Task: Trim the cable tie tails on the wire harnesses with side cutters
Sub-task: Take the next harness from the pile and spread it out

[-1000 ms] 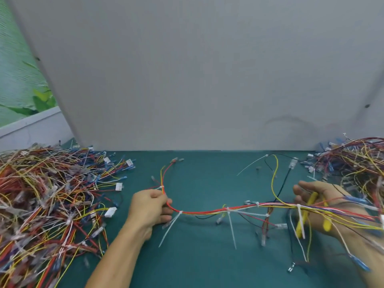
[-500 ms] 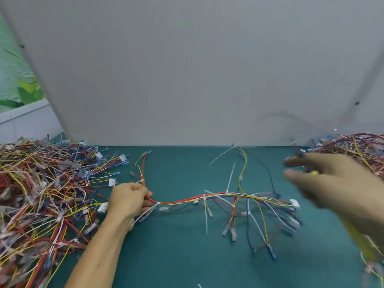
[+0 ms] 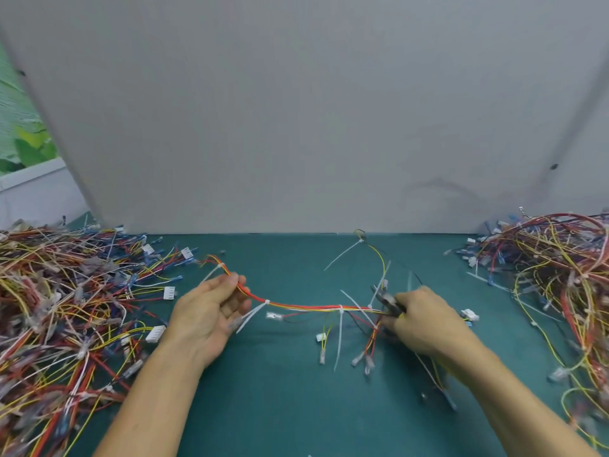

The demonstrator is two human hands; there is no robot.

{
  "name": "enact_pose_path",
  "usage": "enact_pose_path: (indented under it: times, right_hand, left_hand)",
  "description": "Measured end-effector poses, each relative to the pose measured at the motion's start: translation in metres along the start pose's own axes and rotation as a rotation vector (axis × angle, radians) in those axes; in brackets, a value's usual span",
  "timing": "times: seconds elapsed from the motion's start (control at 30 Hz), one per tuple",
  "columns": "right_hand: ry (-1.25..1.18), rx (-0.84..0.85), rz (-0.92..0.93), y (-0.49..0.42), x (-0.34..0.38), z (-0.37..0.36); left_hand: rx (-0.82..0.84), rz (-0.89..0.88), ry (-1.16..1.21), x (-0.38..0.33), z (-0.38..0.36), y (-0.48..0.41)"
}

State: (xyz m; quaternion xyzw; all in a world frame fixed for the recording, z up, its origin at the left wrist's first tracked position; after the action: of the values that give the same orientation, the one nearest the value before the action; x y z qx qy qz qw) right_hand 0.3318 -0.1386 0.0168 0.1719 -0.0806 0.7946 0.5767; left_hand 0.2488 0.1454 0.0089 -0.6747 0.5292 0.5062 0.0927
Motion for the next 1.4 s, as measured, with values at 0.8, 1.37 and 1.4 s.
enact_pose_path:
  times: [0.8, 1.37, 1.4]
  right_hand:
    - [0.031, 0.019, 0.179, 0.004, -0.048, 0.018]
    - [-0.432, -0.017, 0.502, 0.02, -0.011, 0.043]
    - [-0.49, -0.092, 0.464, 0.022, -0.016, 0.055]
  left_hand:
    - [-0.296, 0.008, -0.456, -0.005, 0.013, -0.018]
    - [-0.307, -0.336, -1.39, 0.025, -0.022, 0.001]
    - [-0.305, -0.341, -1.4, 0.025, -0.022, 0.001]
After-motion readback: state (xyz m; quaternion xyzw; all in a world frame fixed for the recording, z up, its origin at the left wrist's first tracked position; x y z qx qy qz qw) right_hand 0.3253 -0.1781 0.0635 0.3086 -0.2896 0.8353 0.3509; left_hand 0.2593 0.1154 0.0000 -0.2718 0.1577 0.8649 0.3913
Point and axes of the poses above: each hand's wrist, its own y-axis away from the middle knuckle, its own z-axis out of the back of the hand, x = y × z, the point moved 2 cm from there along -y, towards the middle knuckle, and after that the axes turned 8 degrees about z, right-handed, at the moved point
